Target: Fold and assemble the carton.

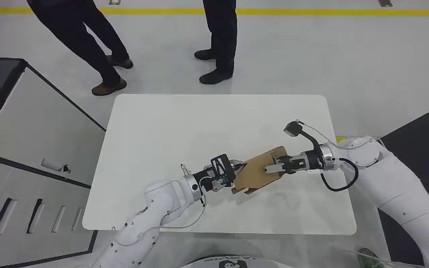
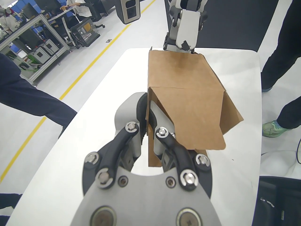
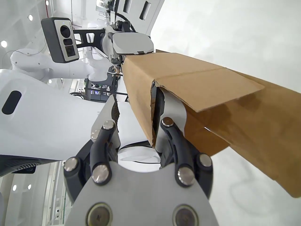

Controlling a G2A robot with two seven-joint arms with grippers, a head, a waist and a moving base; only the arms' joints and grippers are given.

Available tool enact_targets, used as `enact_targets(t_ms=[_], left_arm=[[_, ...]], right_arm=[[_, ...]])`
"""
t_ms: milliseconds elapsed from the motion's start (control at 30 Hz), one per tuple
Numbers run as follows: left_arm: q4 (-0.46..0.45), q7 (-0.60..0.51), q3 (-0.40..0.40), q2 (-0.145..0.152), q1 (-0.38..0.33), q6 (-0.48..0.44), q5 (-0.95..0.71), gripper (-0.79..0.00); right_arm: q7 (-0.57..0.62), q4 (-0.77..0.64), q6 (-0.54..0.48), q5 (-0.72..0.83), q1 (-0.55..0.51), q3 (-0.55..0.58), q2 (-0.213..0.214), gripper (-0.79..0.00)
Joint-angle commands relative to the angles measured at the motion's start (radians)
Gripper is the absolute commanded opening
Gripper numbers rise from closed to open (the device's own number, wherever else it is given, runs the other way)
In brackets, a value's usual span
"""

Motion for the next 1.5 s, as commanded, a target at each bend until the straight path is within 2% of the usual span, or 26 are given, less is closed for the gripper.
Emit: enact_targets(t_ms=[0, 267, 300, 333, 500, 533, 600, 667, 700, 1033, 1133, 1167, 1233, 1267, 1333, 1467], left_arm=[[0.003, 0.006, 0.002, 0.001, -0.003, -0.007, -0.009, -0.785], [0.011, 0.01, 0.007, 0.006, -0.01, -0.016, -0.024, -0.785], [0.013, 0.01, 0.008, 0.007, -0.011, -0.015, -0.024, -0.785], [0.014, 0.009, 0.009, 0.007, -0.012, -0.013, -0.026, -0.785], [0.02, 0.006, 0.013, 0.01, -0.014, -0.007, -0.032, -0.785], [0.02, 0.005, 0.013, 0.01, -0.015, -0.007, -0.035, -0.579], [0.021, 0.004, 0.014, 0.012, -0.017, -0.007, -0.037, -0.413], [0.021, 0.006, 0.015, 0.013, -0.019, -0.006, -0.039, -0.031], [0.021, 0.007, 0.015, 0.013, -0.02, -0.005, -0.04, 0.0], [0.018, 0.018, 0.002, 0.02, -0.015, 0.051, -0.021, -0.003], [0.015, 0.019, 0.001, 0.021, -0.012, 0.066, -0.014, -0.077], [0.014, 0.02, 0.002, 0.022, -0.011, 0.07, -0.011, -0.185], [0.013, 0.025, 0.001, 0.022, -0.01, 0.083, -0.009, -0.24], [0.013, 0.027, 0.0, 0.023, -0.01, 0.09, -0.008, -0.302], [0.012, 0.031, -0.001, 0.023, -0.009, 0.102, -0.005, -0.351], [0.011, 0.044, -0.006, 0.025, -0.006, 0.137, 0.002, -0.394]], right_arm=[[-0.008, 0.0, -0.008, 0.002, 0.007, -0.017, 0.006, -0.468], [-0.044, 0.001, -0.044, 0.005, 0.039, -0.081, 0.028, -0.659], [-0.049, 0.002, -0.049, 0.006, 0.044, -0.089, 0.031, -0.705], [-0.054, 0.002, -0.054, 0.005, 0.048, -0.097, 0.034, -0.785], [-0.079, -0.002, -0.079, 0.028, 0.064, -0.138, 0.046, -0.785], [-0.084, -0.003, -0.084, 0.033, 0.067, -0.146, 0.048, -0.785], [-0.092, -0.003, -0.092, 0.043, 0.073, -0.16, 0.054, -0.785], [-0.104, -0.003, -0.104, 0.054, 0.078, -0.173, 0.06, -0.785], [-0.11, -0.003, -0.11, 0.058, 0.08, -0.18, 0.063, -0.785], [-0.172, -0.005, -0.172, 0.091, 0.101, -0.243, 0.094, -0.785], [-0.184, -0.005, -0.184, 0.098, 0.11, -0.262, 0.103, -0.785], [-0.188, -0.006, -0.188, 0.1, 0.114, -0.269, 0.106, -0.785], [-0.196, -0.006, -0.196, 0.104, 0.121, -0.282, 0.111, -0.785], [-0.2, -0.005, -0.2, 0.108, 0.124, -0.289, 0.114, -0.785], [-0.205, -0.005, -0.206, 0.114, 0.132, -0.303, 0.118, -0.785], [-0.212, -0.01, -0.212, 0.123, 0.149, -0.332, 0.127, -0.785]])
